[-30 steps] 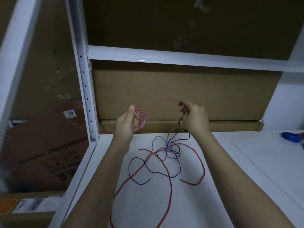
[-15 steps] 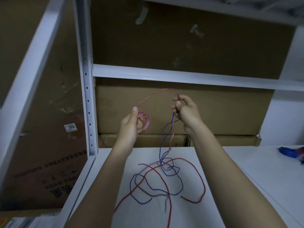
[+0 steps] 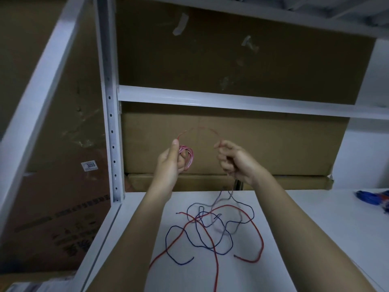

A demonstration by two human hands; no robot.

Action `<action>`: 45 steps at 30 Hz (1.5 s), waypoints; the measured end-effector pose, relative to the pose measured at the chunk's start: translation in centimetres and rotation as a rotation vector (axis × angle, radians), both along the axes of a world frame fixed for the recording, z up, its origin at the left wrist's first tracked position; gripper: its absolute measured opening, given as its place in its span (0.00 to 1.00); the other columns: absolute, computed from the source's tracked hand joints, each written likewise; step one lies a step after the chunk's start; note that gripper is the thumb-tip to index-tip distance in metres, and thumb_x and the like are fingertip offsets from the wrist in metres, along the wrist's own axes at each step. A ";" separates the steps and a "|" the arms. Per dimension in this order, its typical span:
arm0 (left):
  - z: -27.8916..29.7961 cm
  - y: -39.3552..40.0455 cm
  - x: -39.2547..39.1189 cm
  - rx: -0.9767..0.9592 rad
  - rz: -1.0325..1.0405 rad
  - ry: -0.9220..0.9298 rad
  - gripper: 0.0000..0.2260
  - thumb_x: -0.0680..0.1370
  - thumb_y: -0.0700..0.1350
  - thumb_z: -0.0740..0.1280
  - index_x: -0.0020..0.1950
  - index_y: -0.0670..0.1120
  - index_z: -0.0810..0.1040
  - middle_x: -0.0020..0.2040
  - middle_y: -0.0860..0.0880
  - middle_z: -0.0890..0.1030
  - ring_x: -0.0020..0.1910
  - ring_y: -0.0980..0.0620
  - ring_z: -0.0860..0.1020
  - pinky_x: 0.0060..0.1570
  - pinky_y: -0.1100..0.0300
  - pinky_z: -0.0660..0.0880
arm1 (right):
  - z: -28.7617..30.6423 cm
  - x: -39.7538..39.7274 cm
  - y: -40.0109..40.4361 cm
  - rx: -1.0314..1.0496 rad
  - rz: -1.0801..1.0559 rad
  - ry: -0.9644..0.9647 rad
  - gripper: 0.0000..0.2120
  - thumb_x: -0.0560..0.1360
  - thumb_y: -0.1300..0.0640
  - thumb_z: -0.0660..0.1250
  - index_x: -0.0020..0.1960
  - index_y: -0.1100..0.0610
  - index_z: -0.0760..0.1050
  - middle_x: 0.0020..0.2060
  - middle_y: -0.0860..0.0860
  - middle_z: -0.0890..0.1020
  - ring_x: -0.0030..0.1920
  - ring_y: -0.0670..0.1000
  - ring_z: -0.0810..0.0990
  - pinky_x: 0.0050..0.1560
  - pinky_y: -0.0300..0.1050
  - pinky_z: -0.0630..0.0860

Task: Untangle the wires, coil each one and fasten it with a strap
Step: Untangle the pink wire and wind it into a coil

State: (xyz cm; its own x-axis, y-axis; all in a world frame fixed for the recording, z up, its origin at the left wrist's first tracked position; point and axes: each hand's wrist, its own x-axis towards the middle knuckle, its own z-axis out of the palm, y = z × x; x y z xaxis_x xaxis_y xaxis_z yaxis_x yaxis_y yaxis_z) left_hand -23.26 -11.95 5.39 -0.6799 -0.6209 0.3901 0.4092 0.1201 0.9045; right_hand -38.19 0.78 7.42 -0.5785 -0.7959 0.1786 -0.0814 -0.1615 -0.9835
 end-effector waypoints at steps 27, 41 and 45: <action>-6.6 -3.0 -0.8 -0.438 0.167 -0.263 0.08 0.84 0.46 0.51 0.49 0.49 0.67 0.40 0.52 0.72 0.40 0.60 0.72 0.43 0.69 0.68 | -13.1 8.0 -0.2 -0.084 -0.567 1.462 0.13 0.78 0.57 0.59 0.42 0.60 0.79 0.31 0.53 0.74 0.30 0.52 0.72 0.29 0.42 0.64; -9.6 -0.3 0.3 -0.361 -0.273 -0.311 0.24 0.84 0.55 0.44 0.32 0.48 0.66 0.25 0.56 0.67 0.27 0.59 0.64 0.32 0.68 0.62 | -11.2 6.3 -1.1 -0.148 -0.699 1.230 0.10 0.77 0.57 0.62 0.42 0.59 0.79 0.35 0.50 0.77 0.36 0.49 0.72 0.35 0.39 0.67; -9.5 -0.2 0.6 -0.188 -0.386 -0.224 0.24 0.85 0.50 0.47 0.32 0.45 0.68 0.25 0.53 0.64 0.27 0.55 0.62 0.32 0.62 0.60 | -10.9 6.1 -1.1 -0.156 -0.604 0.876 0.04 0.76 0.50 0.64 0.43 0.48 0.76 0.37 0.41 0.79 0.40 0.42 0.75 0.40 0.36 0.70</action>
State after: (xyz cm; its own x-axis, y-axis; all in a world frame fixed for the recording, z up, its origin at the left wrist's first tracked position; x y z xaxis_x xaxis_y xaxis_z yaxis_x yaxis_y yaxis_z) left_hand -22.63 -12.15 -4.06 -0.9268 -0.2392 0.2894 0.2541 0.1680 0.9525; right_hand -32.07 -0.33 -3.48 -0.4897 -0.3540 0.7968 -0.8562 0.0225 -0.5162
